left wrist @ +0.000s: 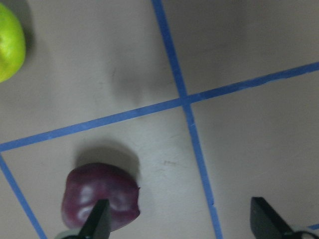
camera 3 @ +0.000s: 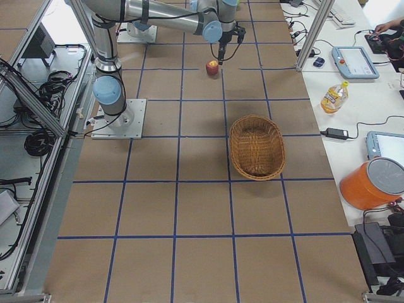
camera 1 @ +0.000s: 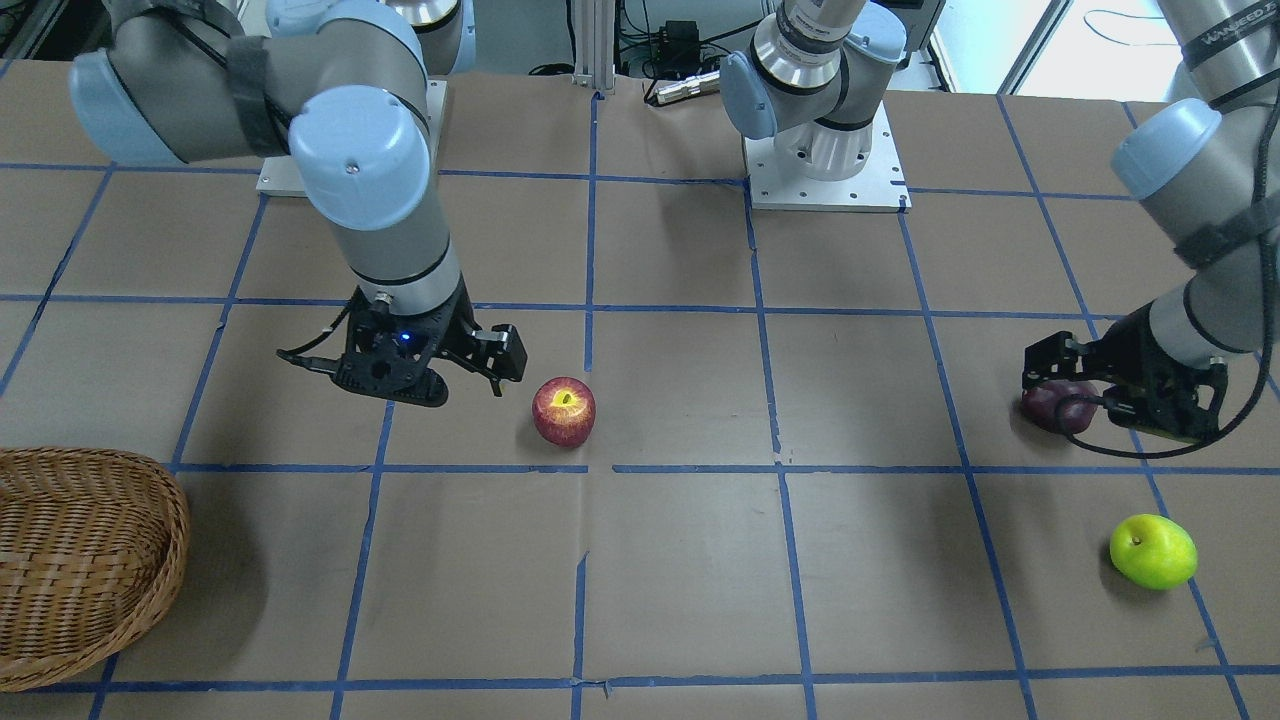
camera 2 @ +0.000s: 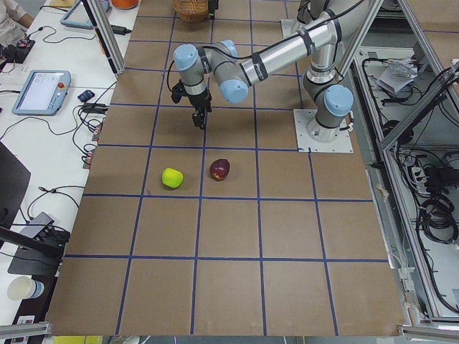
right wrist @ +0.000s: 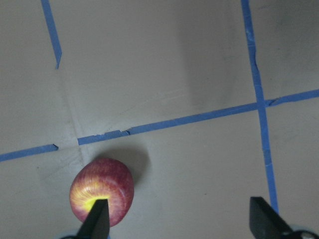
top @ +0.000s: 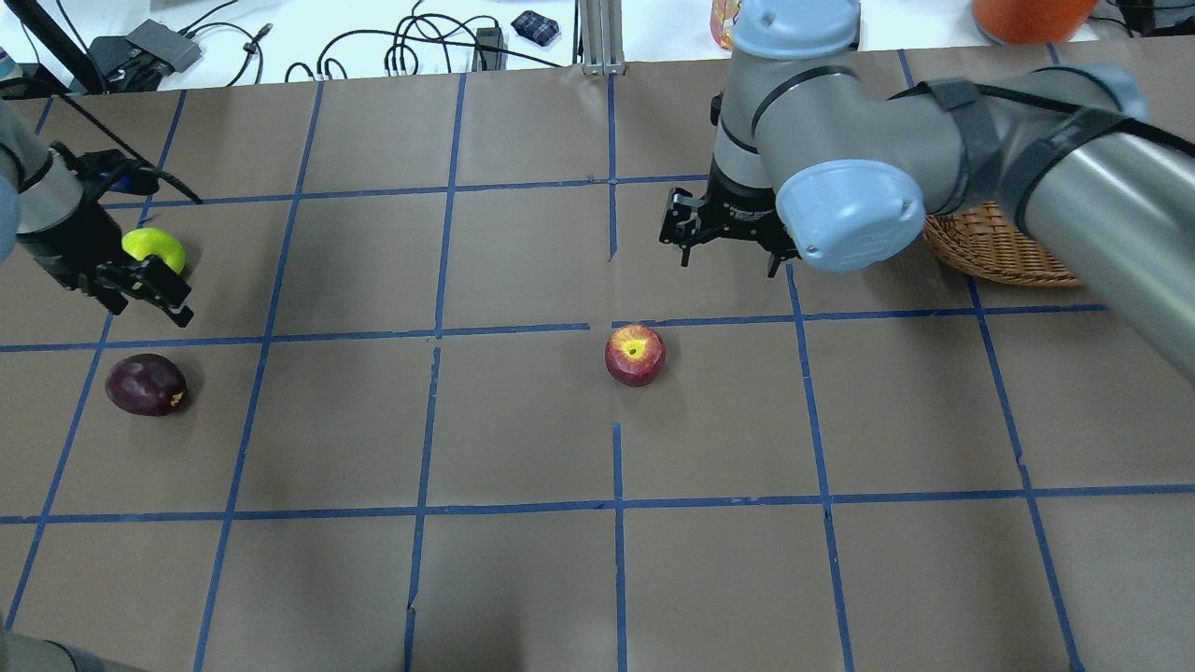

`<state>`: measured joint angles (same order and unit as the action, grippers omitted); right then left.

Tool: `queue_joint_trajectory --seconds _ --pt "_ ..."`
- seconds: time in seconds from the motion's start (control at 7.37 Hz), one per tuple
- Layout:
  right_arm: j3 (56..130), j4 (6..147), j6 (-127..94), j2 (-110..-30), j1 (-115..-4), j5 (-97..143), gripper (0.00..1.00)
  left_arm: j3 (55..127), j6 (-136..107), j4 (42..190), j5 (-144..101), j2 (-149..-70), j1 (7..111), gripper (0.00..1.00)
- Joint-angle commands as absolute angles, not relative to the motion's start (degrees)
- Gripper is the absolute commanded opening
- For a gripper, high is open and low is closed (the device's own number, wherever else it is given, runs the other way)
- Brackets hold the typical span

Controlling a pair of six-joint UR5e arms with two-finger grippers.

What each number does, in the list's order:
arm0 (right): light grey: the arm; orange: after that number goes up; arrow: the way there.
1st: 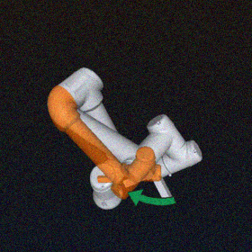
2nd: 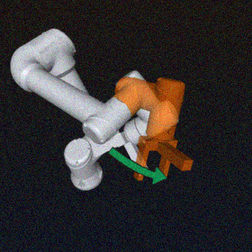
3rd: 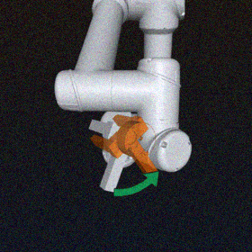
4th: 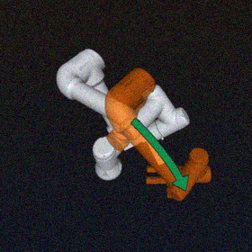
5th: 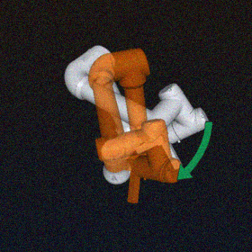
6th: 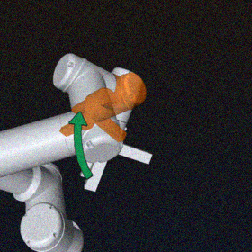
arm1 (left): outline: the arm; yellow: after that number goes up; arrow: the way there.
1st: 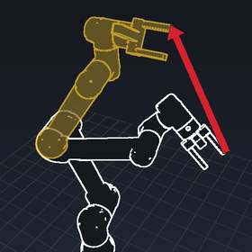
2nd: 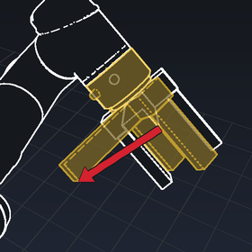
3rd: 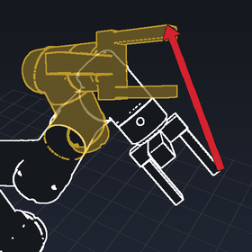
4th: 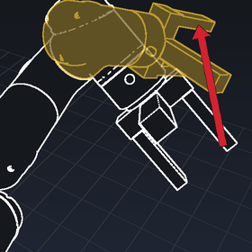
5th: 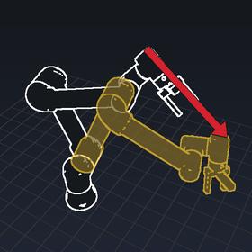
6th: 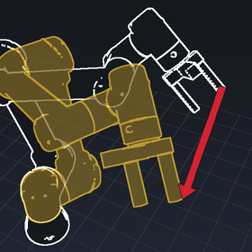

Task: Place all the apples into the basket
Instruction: 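Grasp the centered apple with the right gripper while left grasps dark red apple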

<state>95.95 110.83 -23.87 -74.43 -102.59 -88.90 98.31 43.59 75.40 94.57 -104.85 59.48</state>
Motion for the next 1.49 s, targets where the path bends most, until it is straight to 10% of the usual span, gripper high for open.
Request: queue_joint_trajectory --seconds 0.0,1.36 --pt "95.9 116.7 -27.9 -68.1 -107.3 -88.9 1.00 99.9 43.4 75.8 94.8 -103.9 57.4 1.00" --pt "96.2 117.0 -28.0 -61.1 -109.5 -80.9 0.96 116.0 12.0 49.0 94.0 -107.3 50.5 1.00"
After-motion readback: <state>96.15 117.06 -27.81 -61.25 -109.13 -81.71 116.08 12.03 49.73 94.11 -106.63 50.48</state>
